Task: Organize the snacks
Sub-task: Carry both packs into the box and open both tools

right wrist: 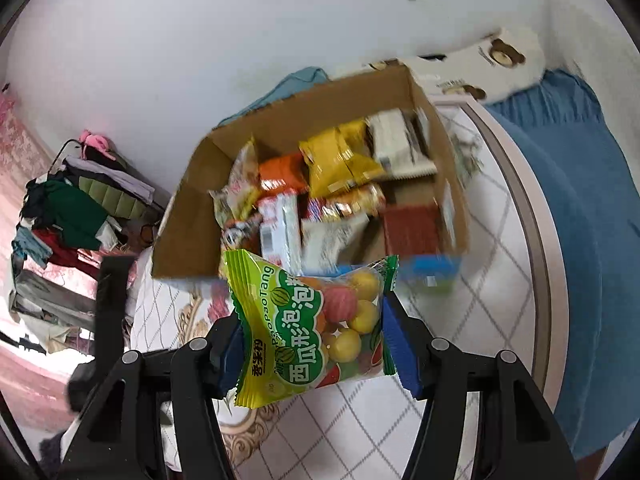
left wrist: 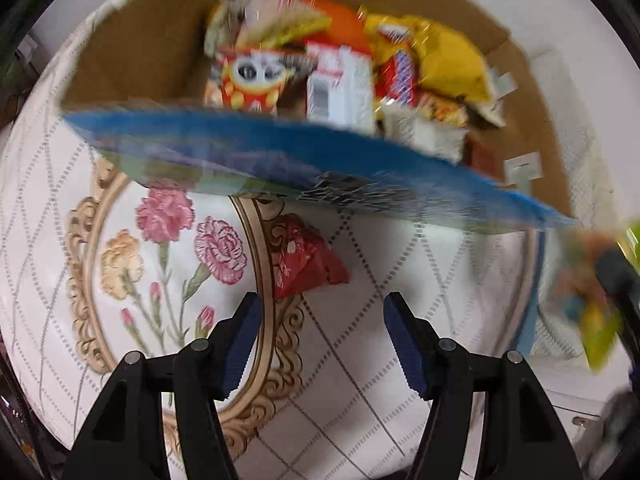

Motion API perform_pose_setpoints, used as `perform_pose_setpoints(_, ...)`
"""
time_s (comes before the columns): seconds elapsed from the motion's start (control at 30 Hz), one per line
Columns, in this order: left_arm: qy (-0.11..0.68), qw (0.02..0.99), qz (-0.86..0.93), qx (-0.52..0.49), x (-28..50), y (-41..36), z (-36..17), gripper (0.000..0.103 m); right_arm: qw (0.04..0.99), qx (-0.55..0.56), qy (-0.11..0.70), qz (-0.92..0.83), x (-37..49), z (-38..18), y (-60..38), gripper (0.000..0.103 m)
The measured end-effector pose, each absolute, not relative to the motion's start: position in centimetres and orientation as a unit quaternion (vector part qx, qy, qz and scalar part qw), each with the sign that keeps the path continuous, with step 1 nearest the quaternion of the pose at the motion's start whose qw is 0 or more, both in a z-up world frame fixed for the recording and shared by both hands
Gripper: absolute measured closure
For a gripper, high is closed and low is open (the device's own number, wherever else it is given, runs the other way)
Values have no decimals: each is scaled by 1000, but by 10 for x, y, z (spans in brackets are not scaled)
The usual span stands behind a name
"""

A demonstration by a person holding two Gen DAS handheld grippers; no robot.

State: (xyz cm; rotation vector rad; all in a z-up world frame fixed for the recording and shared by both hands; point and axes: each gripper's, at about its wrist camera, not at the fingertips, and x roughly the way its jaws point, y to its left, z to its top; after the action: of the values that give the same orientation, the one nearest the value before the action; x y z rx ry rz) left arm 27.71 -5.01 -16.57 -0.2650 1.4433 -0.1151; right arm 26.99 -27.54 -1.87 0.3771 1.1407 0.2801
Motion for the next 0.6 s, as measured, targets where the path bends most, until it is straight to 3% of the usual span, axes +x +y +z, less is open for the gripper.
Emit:
perform_pose_setpoints(0.2, 660, 742, -31, -110, 300, -58, -202, 43, 795, 185, 568, 107, 253, -56, -285, 39)
perform_pose_setpoints(0.27, 654, 750, -28, -98, 300, -60, -204, 69, 791, 183, 574, 102, 251, -63, -286, 39)
perform_pose_setpoints(0.43, 657, 747, -50, -91, 279, -66, -185, 70, 790, 186, 574, 109, 248, -59, -285, 39)
perform_pose_setpoints(0.6, 611, 777, -95, -115, 268, -69, -105, 70, 803, 193, 546, 139, 263, -19, -281, 39)
